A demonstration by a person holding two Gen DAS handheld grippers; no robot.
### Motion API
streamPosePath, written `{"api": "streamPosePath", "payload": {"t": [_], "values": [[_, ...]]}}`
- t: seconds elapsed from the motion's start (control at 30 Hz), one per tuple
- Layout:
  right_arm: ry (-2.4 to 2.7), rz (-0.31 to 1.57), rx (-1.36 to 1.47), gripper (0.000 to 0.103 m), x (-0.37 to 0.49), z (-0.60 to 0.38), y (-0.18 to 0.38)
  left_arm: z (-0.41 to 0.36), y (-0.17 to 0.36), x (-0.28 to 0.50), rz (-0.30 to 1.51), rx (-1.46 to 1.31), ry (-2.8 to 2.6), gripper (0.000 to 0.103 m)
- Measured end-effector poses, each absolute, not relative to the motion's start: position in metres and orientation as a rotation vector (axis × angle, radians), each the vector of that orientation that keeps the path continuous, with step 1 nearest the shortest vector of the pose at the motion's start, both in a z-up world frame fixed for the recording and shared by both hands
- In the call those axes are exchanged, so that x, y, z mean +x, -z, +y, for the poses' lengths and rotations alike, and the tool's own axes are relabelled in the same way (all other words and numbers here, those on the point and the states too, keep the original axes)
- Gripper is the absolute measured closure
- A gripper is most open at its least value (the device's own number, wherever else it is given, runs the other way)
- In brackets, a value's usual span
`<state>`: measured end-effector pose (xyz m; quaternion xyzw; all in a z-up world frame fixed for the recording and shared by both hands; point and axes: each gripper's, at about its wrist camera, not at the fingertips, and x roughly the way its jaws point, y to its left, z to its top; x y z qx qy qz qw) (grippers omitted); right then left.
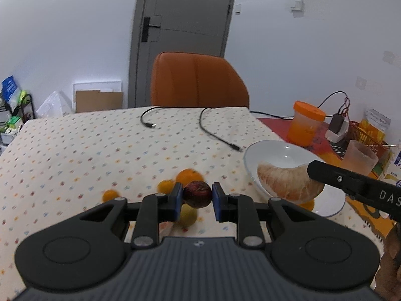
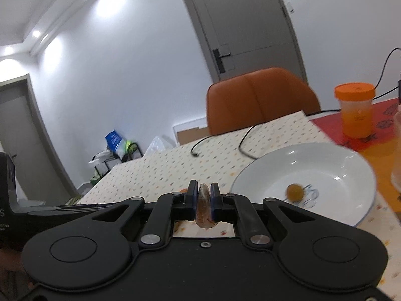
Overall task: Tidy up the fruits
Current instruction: 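Carry the plum and pomelo segment over the white bowl and release both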
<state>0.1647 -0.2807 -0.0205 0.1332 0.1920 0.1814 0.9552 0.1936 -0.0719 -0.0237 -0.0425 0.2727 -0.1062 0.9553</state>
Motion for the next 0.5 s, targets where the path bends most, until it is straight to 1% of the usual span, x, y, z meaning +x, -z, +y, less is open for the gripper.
{"api": "streamPosePath", "payload": {"t": [0.5], "values": [[-0.236, 0.336, 0.285, 0.095, 0.164, -0.335, 0.018, -0.115, 0.024, 0.212, 0.564, -0.034, 0.283, 0.080]]}}
